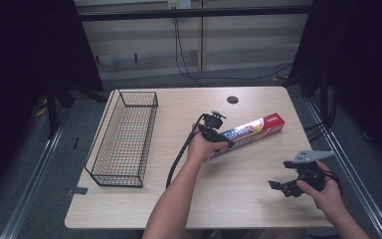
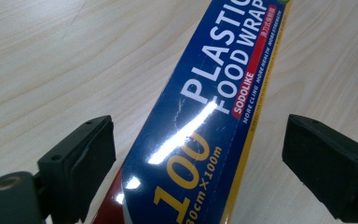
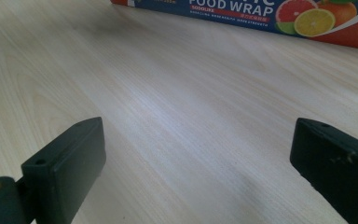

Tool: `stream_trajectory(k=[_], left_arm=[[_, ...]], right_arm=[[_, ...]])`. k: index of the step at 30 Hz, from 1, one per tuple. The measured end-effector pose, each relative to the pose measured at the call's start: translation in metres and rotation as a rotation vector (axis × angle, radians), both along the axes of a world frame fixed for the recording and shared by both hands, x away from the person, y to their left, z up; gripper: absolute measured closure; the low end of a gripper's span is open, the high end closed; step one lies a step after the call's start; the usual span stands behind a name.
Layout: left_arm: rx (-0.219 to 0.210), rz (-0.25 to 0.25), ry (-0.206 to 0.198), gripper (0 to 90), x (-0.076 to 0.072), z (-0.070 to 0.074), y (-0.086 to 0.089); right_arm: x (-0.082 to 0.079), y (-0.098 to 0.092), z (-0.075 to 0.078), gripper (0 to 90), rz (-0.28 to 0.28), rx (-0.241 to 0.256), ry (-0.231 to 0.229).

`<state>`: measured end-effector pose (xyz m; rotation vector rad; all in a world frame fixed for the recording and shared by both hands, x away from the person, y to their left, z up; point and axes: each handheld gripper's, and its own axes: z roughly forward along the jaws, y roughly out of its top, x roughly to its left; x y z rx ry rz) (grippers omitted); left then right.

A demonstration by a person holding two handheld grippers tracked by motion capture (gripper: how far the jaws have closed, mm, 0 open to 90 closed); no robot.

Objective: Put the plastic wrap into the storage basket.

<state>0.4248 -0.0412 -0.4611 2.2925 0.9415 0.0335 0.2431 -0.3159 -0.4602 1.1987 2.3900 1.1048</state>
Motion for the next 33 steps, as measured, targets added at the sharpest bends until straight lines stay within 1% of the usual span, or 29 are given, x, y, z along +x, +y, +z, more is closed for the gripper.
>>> stream_trajectory(k=[2, 3, 4, 6, 7, 8, 9, 11, 13, 15, 17, 18, 19, 20, 21, 22, 23, 24, 26, 28, 29, 33], left_arm=[[-0.003, -0.002, 0.006, 10.4, 0.0, -0.001, 0.0], [0.011, -0.004, 0.0, 12.0, 0.0, -0.002, 0.0], [0.013, 0.005, 0.004, 12.0, 0.0, -0.003, 0.0], [0.007, -0.008, 0.015, 13.5, 0.0, -0.005, 0.0], [-0.002, 0.006, 0.011, 16.3, 0.0, -0.006, 0.0], [0.003, 0.007, 0.005, 16.3, -0.001, -0.006, 0.001], [0.011, 0.0, -0.004, 18.7, 0.0, -0.007, 0.002], [0.008, -0.002, -0.001, 20.1, -0.001, -0.007, 0.003], [0.03, -0.022, -0.018, 21.2, -0.001, -0.006, 0.003], [0.038, -0.02, -0.021, 23.0, -0.003, -0.007, 0.002], [0.074, -0.055, -0.033, 24.2, -0.005, -0.005, 0.002], [0.081, -0.059, -0.037, 25.6, -0.007, -0.005, 0.002], [0.08, -0.06, -0.036, 26.8, -0.009, -0.005, 0.002], [0.098, -0.074, -0.037, 29.8, -0.01, -0.004, 0.003], [0.1, -0.078, -0.042, 29.8, -0.012, -0.004, 0.004], [0.097, -0.081, -0.037, 31.3, -0.014, -0.004, 0.004], [0.104, -0.088, -0.039, 32.6, -0.016, -0.003, 0.006], [0.099, -0.09, -0.037, 33.9, -0.018, -0.003, 0.008], [0.092, -0.081, -0.032, 35.4, -0.022, -0.003, 0.011], [0.098, -0.087, -0.029, 36.2, -0.026, -0.003, 0.016], [0.092, -0.078, -0.023, 36.6, -0.028, -0.003, 0.018], [0.102, -0.074, -0.016, 36.9, -0.034, -0.001, 0.028]], right_arm=[[0.0, 0.0, 0.0, 3.3, 0.001, 0.0, -0.002], [0.0, 0.0, 0.001, 3.3, 0.002, 0.004, 0.0], [0.0, 0.0, 0.001, 3.3, 0.002, 0.004, 0.0], [-0.001, 0.0, 0.001, 3.3, 0.0, 0.004, 0.003], [-0.001, 0.0, 0.001, 3.3, 0.001, 0.002, 0.001], [-0.001, 0.0, 0.001, 3.3, 0.001, 0.002, 0.001], [0.0, -0.001, 0.0, 3.3, 0.005, 0.002, -0.003], [0.0, -0.001, 0.0, 3.3, 0.004, 0.002, -0.006], [0.0, -0.002, 0.0, 3.3, 0.001, 0.002, -0.005], [0.0, -0.002, 0.001, 3.4, -0.004, 0.002, 0.001], [0.0, -0.002, 0.0, 3.4, -0.003, 0.0, -0.002], [0.0, -0.002, 0.0, 3.4, -0.003, 0.003, -0.002], [-0.001, -0.002, 0.001, 3.4, -0.004, 0.005, 0.003], [-0.001, -0.002, 0.001, 3.4, -0.002, 0.005, -0.002], [-0.001, -0.002, 0.001, 3.4, -0.002, 0.005, -0.002], [-0.001, -0.002, 0.001, 3.4, -0.003, 0.006, -0.003], [-0.001, -0.002, 0.001, 3.4, -0.003, 0.005, -0.003], [-0.001, -0.002, 0.001, 3.4, -0.001, 0.005, -0.003], [-0.002, -0.002, 0.001, 3.4, -0.002, 0.004, -0.003], [-0.002, -0.002, 0.001, 3.4, -0.004, 0.003, -0.006], [-0.002, -0.002, 0.001, 3.4, -0.009, 0.009, -0.004], [-0.004, -0.003, 0.002, 3.4, -0.009, 0.01, -0.002]])
